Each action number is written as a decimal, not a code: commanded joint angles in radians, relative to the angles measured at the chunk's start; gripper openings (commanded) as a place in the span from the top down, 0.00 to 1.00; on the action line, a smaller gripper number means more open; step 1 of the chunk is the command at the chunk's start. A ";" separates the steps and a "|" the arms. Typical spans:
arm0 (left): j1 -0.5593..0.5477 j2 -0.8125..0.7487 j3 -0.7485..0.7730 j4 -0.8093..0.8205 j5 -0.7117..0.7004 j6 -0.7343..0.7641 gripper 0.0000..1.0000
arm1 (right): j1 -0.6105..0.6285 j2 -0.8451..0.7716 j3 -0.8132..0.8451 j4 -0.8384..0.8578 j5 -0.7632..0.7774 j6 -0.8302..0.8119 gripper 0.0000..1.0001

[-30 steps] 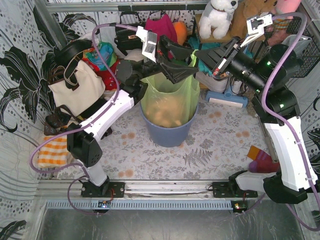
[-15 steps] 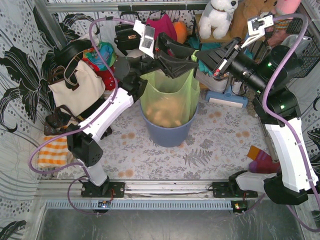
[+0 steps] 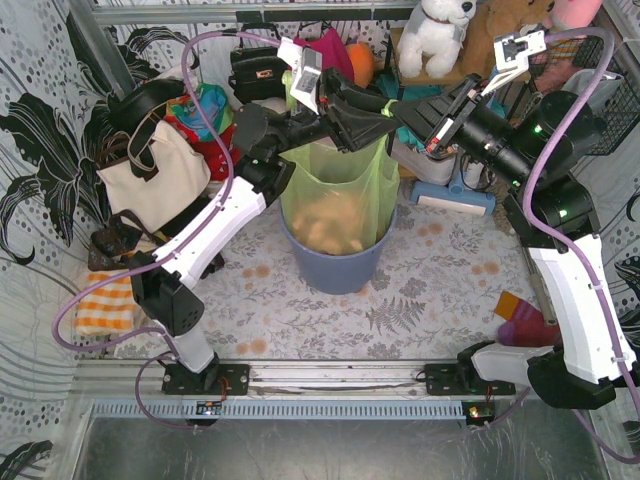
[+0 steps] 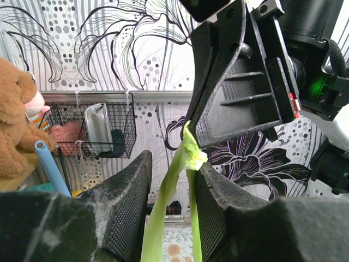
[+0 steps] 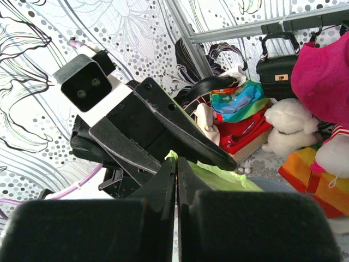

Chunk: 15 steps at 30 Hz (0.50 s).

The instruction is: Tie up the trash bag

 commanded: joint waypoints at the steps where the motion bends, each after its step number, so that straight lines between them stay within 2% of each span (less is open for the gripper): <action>1: -0.003 -0.059 0.014 -0.003 -0.035 0.033 0.56 | -0.002 -0.019 -0.007 0.057 -0.017 0.016 1.00; 15: -0.011 -0.095 0.011 -0.111 -0.058 0.111 0.62 | -0.003 -0.024 -0.016 0.063 -0.008 0.017 1.00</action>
